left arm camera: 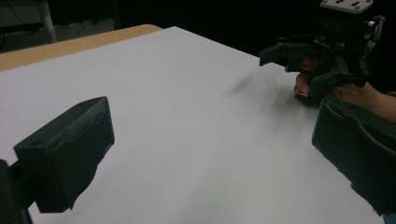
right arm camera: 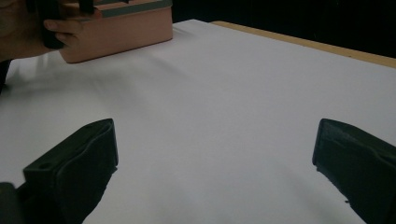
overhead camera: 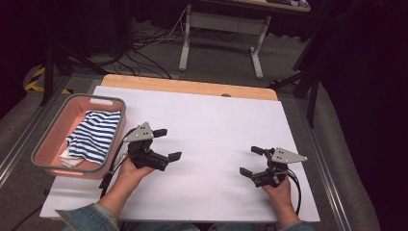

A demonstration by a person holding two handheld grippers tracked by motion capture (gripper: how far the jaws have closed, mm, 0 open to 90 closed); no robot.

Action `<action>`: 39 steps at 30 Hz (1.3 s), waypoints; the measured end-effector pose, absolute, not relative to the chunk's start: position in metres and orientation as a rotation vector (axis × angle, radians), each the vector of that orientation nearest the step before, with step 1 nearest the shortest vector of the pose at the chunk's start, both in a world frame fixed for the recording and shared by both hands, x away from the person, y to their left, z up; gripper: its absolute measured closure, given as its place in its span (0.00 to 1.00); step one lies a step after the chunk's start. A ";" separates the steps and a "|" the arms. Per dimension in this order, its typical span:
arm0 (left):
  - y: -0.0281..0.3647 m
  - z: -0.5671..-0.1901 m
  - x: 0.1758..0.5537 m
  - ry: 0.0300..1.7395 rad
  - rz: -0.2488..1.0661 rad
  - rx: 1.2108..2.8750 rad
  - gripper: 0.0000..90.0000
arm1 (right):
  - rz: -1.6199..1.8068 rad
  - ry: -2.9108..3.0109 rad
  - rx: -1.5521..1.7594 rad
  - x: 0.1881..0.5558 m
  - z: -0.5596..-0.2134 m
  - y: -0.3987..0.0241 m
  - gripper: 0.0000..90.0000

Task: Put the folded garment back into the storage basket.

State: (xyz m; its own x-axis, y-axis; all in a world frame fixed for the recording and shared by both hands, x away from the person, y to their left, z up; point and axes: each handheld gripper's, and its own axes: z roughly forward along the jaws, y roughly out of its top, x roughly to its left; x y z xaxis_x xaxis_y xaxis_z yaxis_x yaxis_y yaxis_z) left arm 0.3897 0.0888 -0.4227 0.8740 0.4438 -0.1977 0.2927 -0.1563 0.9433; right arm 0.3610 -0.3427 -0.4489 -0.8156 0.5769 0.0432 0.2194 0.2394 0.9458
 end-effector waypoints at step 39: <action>0.081 -0.472 0.393 0.605 0.147 1.788 0.00 | 1.578 2.224 0.731 0.359 -0.452 -0.339 0.00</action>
